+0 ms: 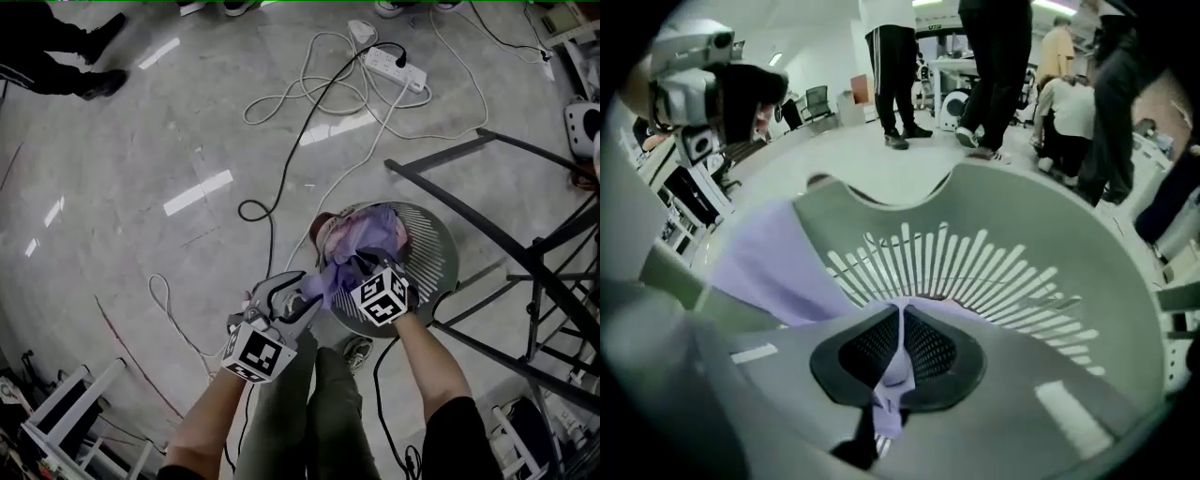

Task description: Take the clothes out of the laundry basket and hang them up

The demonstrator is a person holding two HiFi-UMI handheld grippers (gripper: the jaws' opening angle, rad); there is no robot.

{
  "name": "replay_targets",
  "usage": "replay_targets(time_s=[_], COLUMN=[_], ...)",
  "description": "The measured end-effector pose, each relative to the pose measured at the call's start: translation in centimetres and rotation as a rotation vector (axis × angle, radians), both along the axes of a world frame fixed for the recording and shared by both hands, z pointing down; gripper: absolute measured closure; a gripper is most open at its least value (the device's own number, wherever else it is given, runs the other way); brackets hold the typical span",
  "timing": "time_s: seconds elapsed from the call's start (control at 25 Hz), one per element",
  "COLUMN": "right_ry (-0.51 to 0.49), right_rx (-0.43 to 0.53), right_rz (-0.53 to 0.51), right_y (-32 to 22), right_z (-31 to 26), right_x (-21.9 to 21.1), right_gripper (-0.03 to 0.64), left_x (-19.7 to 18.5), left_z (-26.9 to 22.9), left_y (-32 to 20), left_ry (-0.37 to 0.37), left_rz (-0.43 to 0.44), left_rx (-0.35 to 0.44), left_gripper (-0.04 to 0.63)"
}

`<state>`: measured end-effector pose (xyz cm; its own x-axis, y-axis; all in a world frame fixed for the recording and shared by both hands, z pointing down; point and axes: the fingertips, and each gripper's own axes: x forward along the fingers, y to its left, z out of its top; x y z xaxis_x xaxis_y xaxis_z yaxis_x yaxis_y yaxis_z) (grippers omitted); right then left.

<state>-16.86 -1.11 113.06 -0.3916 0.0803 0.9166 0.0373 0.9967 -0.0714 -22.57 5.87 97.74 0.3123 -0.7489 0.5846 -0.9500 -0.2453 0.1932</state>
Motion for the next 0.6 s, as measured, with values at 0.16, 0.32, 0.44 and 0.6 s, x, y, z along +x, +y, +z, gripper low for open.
replay_targets(time_s=[0.16, 0.32, 0.44, 0.6], right_ry=[-0.051, -0.080, -0.137, -0.232], right_rx=[-0.001, 0.011, 0.040, 0.082], right_rz=[0.078, 0.154, 0.200, 0.241], right_y=[-0.6, -1.1, -2.1, -3.4], right_z=[-7.8, -14.6, -20.1, -27.9], right_x=[3.0, 6.9, 9.0, 10.2], right_gripper=[0.597, 0.598, 0.598, 0.598], left_x=[1.2, 2.8, 4.4, 6.4], left_z=[-3.1, -5.9, -7.7, -10.1], left_y=[-0.6, -1.2, -1.9, -2.5], left_ry=[-0.005, -0.010, -0.013, -0.022], left_rz=[0.004, 0.022, 0.049, 0.082], left_rx=[-0.004, -0.002, 0.001, 0.009], left_gripper=[0.422, 0.422, 0.422, 0.422])
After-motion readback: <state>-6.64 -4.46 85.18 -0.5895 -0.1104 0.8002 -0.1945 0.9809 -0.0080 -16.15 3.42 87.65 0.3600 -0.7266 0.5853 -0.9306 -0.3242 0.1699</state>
